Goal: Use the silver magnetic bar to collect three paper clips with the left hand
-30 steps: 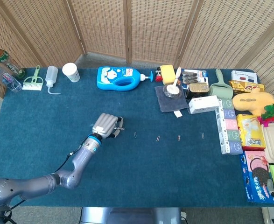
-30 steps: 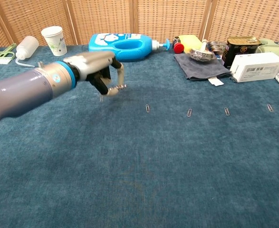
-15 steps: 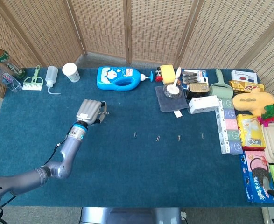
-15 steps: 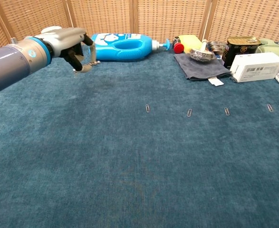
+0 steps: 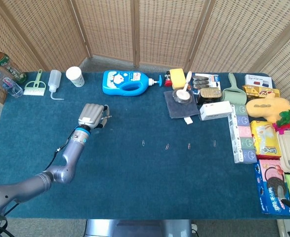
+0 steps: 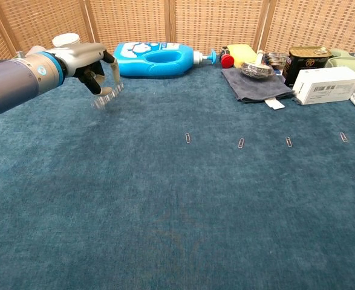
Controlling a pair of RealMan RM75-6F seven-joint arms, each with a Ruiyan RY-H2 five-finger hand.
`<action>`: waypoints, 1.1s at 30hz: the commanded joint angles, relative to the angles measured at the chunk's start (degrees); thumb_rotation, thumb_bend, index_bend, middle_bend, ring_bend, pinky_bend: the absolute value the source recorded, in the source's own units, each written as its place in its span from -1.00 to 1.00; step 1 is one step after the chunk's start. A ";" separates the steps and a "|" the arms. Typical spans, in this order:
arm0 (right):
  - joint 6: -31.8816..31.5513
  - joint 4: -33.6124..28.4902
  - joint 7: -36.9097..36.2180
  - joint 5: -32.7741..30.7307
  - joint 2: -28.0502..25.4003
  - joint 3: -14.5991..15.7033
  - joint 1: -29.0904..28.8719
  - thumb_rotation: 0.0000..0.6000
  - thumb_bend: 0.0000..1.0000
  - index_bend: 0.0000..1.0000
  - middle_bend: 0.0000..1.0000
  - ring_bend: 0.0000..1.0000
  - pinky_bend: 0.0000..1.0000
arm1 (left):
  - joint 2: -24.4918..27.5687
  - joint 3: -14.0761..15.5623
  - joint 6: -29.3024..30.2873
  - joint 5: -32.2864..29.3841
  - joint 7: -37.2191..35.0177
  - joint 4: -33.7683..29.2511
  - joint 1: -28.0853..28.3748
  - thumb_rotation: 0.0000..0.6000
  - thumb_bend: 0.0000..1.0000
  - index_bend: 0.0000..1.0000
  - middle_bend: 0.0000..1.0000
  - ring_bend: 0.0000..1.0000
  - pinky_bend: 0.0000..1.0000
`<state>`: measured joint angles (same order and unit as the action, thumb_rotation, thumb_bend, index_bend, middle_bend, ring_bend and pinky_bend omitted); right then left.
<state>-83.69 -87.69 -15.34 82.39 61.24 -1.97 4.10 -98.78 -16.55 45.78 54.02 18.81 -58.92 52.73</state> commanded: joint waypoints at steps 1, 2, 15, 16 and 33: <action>0.27 -0.02 -0.01 0.04 -0.06 -0.03 -0.21 0.76 0.01 -1.00 -1.00 -1.00 -1.00 | 1.99 0.84 -0.72 0.37 -0.60 -2.74 -0.74 1.00 -0.25 -0.54 0.01 0.10 0.75; 0.40 0.00 -0.04 0.10 -0.09 -0.03 -0.32 0.76 0.01 -1.00 -1.00 -1.00 -1.00 | 2.78 1.12 -0.43 0.76 -0.75 -4.03 -1.13 0.99 -0.25 -0.56 -0.06 0.01 0.65; 0.66 1.62 2.06 1.88 1.03 -1.77 -3.40 0.77 0.01 -1.00 -1.00 -1.00 -1.00 | 20.57 9.30 20.27 12.62 -5.86 -31.92 -18.13 0.93 -0.25 -0.55 -0.27 -0.26 0.26; 0.61 1.65 2.76 2.13 1.17 -1.92 -3.72 0.77 0.01 -1.00 -1.00 -1.00 -1.00 | 21.85 10.01 21.89 13.43 -5.97 -33.48 -19.49 0.93 -0.25 -0.55 -0.27 -0.26 0.26; -2.60 0.89 9.56 6.63 2.79 -1.77 -5.46 0.77 0.01 -1.00 -1.00 -1.00 -1.00 | 31.58 20.71 50.11 26.81 -8.35 -42.45 -42.67 0.93 -0.25 -0.49 -0.27 -0.26 0.25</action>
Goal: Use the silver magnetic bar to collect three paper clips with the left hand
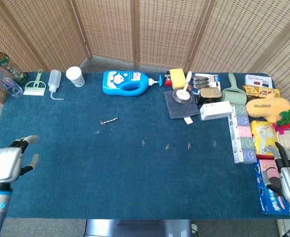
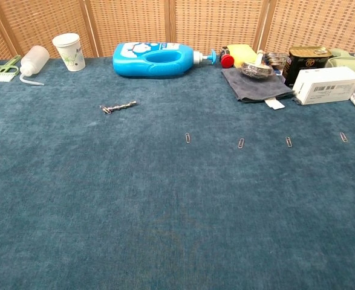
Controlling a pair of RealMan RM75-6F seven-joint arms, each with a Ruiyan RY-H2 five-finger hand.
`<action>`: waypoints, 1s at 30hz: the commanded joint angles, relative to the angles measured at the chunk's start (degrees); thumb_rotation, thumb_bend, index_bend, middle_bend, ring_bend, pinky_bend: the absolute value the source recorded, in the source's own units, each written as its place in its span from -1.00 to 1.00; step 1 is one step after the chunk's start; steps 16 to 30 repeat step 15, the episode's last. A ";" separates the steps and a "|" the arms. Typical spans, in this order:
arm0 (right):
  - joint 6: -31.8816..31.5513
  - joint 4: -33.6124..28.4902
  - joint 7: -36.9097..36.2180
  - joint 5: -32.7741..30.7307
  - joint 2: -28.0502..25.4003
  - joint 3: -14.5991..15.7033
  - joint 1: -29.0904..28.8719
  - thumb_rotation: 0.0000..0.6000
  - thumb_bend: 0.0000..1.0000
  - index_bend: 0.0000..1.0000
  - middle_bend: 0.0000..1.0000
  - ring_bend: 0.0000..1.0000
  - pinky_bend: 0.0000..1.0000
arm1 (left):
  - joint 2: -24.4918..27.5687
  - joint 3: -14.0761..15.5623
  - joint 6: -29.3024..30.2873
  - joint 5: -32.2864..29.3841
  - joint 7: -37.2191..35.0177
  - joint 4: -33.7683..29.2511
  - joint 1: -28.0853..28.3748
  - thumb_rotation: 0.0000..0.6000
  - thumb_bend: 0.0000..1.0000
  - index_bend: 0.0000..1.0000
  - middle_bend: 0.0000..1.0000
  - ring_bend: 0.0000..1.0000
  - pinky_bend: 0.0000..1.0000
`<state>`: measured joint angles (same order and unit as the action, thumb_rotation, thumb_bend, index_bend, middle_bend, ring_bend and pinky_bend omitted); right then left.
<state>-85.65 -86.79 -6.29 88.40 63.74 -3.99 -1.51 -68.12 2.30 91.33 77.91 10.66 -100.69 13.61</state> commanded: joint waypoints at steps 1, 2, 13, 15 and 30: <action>-0.82 -0.13 0.56 0.89 0.36 0.40 0.16 0.77 0.01 -1.00 -1.00 -1.00 -1.00 | 0.94 2.28 5.60 3.50 -0.15 -0.60 -4.58 0.94 -0.25 -0.49 -0.27 -0.26 0.25; -0.92 -0.21 0.59 1.18 0.40 0.54 0.14 0.77 0.01 -1.00 -1.00 -1.00 -1.00 | 0.98 2.71 6.35 3.98 0.01 -0.48 -5.50 0.94 -0.25 -0.49 -0.27 -0.26 0.25; -1.58 -0.51 0.49 3.73 0.52 2.09 -0.08 0.76 0.01 -1.00 -1.00 -1.00 -1.00 | 0.54 2.96 9.50 5.69 -1.74 -0.09 -10.99 0.94 -0.25 -0.47 -0.27 -0.26 0.18; -1.40 -0.77 0.74 3.66 0.44 2.20 -0.16 0.76 0.01 -1.00 -1.00 -1.00 -1.00 | 0.52 2.31 9.25 5.21 -2.17 0.22 -11.33 0.93 -0.25 -0.46 -0.27 -0.26 0.18; -1.40 -0.77 0.74 3.66 0.44 2.20 -0.16 0.76 0.01 -1.00 -1.00 -1.00 -1.00 | 0.52 2.31 9.25 5.21 -2.17 0.22 -11.33 0.93 -0.25 -0.46 -0.27 -0.26 0.18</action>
